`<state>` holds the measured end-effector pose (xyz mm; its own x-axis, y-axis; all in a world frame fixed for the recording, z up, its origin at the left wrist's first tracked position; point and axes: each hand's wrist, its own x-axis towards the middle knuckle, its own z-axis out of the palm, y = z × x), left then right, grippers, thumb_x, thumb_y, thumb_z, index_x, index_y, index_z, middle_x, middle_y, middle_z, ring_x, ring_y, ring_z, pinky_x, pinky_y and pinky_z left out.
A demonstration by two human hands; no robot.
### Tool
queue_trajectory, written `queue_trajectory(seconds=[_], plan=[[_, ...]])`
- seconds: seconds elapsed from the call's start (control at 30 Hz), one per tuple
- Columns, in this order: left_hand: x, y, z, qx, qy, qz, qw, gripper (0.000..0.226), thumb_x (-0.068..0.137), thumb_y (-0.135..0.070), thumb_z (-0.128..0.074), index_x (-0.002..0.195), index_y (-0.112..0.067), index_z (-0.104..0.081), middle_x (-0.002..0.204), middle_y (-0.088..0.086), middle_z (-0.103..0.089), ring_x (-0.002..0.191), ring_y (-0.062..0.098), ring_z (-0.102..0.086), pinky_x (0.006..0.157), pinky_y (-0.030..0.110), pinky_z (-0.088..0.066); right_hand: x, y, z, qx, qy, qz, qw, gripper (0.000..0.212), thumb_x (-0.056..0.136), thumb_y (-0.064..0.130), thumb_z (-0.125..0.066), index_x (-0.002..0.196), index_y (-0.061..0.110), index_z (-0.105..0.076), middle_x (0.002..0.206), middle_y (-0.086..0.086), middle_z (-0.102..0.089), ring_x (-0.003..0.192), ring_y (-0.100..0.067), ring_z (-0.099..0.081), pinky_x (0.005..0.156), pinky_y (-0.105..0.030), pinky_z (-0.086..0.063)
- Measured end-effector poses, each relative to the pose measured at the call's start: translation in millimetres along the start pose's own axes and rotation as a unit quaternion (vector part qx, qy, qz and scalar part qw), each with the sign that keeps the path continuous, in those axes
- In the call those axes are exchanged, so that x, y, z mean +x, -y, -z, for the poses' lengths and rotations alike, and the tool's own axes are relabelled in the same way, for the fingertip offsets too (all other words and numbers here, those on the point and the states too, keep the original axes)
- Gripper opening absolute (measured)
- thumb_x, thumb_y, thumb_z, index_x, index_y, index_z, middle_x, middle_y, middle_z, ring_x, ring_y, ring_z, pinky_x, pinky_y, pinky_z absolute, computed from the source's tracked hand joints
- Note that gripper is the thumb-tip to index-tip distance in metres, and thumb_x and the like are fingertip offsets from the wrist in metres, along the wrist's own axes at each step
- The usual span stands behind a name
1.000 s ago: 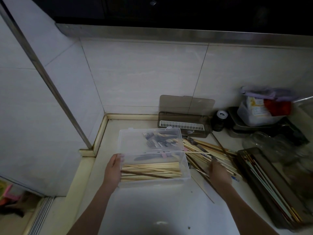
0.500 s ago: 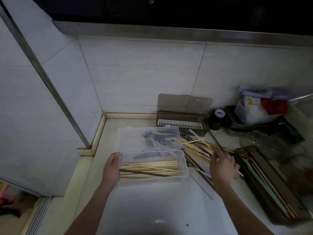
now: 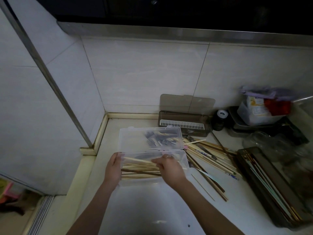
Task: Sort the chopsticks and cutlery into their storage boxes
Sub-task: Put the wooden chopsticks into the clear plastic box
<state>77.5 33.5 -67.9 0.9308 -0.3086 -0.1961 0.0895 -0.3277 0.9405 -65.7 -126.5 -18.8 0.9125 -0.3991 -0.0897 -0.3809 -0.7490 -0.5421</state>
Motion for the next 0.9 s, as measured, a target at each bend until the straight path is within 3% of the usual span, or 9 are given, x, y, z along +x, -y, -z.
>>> queue_trajectory(seconds=[0.1, 0.2, 0.27, 0.37, 0.47, 0.53, 0.6, 0.73, 0.9], plan=[[0, 1, 0, -0.003, -0.002, 0.006, 1.0, 0.027, 0.101, -0.025, -0.039, 0.105, -0.013, -0.063, 0.101, 0.007, -0.065, 0.094, 0.024, -0.059, 0.079, 0.031, -0.041, 4, 2, -8, -0.01, 0.031, 0.039, 0.999, 0.055, 0.086, -0.007, -0.043, 0.13, 0.022, -0.057, 0.127, -0.01, -0.056, 0.118, -0.025, -0.049, 0.101, -0.026, -0.036], [3, 4, 0, 0.001, -0.002, 0.013, 1.0, 0.026, 0.1, -0.028, -0.041, 0.104, -0.015, -0.063, 0.101, 0.005, -0.066, 0.096, 0.024, -0.06, 0.085, 0.036, -0.044, 2, -4, -4, -0.006, 0.024, 0.04, 0.999, 0.053, 0.086, -0.009, -0.042, 0.129, 0.018, -0.058, 0.136, -0.006, -0.052, 0.126, -0.022, -0.045, 0.11, -0.026, -0.028], [3, 4, 0, 0.008, 0.0, 0.01, 1.0, 0.027, 0.101, -0.029, -0.041, 0.104, -0.015, -0.063, 0.101, 0.005, -0.066, 0.095, 0.023, -0.06, 0.084, 0.034, -0.043, -1, -17, 4, 0.025, -0.059, 0.034, 0.997, 0.05, 0.081, -0.013, -0.045, 0.117, 0.014, -0.067, 0.123, -0.006, -0.062, 0.116, -0.019, -0.054, 0.107, -0.031, -0.038], [4, 4, 0, 0.01, 0.0, 0.011, 1.0, 0.028, 0.101, -0.029, -0.04, 0.106, -0.014, -0.062, 0.1, 0.005, -0.065, 0.094, 0.023, -0.06, 0.082, 0.032, -0.042, -8, -48, 17, 0.018, -0.244, 0.003, 0.97, 0.044, 0.073, -0.014, -0.05, 0.1, 0.014, -0.071, 0.102, -0.004, -0.068, 0.095, -0.021, -0.063, 0.086, -0.036, -0.052], [4, 5, 0, 0.009, 0.0, 0.009, 1.0, 0.028, 0.101, -0.027, -0.039, 0.105, -0.013, -0.062, 0.099, 0.005, -0.065, 0.094, 0.024, -0.06, 0.084, 0.035, -0.043, -20, -80, 30, -0.026, -0.313, -0.15, 0.938, 0.031, 0.078, -0.005, -0.058, 0.101, 0.015, -0.065, 0.099, -0.006, -0.065, 0.091, -0.026, -0.059, 0.078, -0.039, -0.05], [3, 4, 0, 0.004, 0.004, 0.004, 1.0, 0.028, 0.102, -0.026, -0.038, 0.105, -0.012, -0.062, 0.099, 0.006, -0.065, 0.094, 0.023, -0.06, 0.085, 0.036, -0.043, -29, -104, 30, -0.031, -0.283, -0.265, 0.921, 0.018, 0.086, 0.012, -0.06, 0.103, 0.017, -0.059, 0.101, -0.004, -0.062, 0.096, -0.025, -0.056, 0.082, -0.042, -0.049], [2, 2, -1, -0.001, 0.002, -0.007, 1.0, 0.026, 0.101, -0.021, -0.039, 0.104, -0.01, -0.062, 0.098, 0.007, -0.065, 0.093, 0.023, -0.059, 0.082, 0.031, -0.041, -40, -131, 25, -0.017, -0.225, -0.321, 0.92, 0.014, 0.089, 0.027, -0.058, 0.1, 0.019, -0.056, 0.099, -0.002, -0.061, 0.095, -0.022, -0.056, 0.086, -0.044, -0.048], [0, -1, -1, -0.005, 0.005, -0.013, 1.0, 0.024, 0.101, -0.018, -0.039, 0.103, -0.01, -0.062, 0.098, 0.008, -0.064, 0.092, 0.021, -0.058, 0.079, 0.029, -0.039, -62, -156, 16, 0.01, -0.137, -0.317, 0.939, 0.011, 0.087, 0.034, -0.059, 0.082, 0.029, -0.051, 0.087, 0.005, -0.056, 0.091, -0.018, -0.054, 0.084, -0.044, -0.048], [3, 4, 0, 0.003, 0.007, -0.016, 1.0, 0.025, 0.101, -0.019, -0.038, 0.102, -0.012, -0.062, 0.096, 0.007, -0.064, 0.093, 0.024, -0.059, 0.083, 0.033, -0.042, -67, -151, 16, -0.006, -0.129, -0.296, 0.946, 0.014, 0.086, 0.037, -0.061, 0.08, 0.028, -0.051, 0.084, 0.006, -0.053, 0.088, -0.017, -0.051, 0.082, -0.039, -0.047]])
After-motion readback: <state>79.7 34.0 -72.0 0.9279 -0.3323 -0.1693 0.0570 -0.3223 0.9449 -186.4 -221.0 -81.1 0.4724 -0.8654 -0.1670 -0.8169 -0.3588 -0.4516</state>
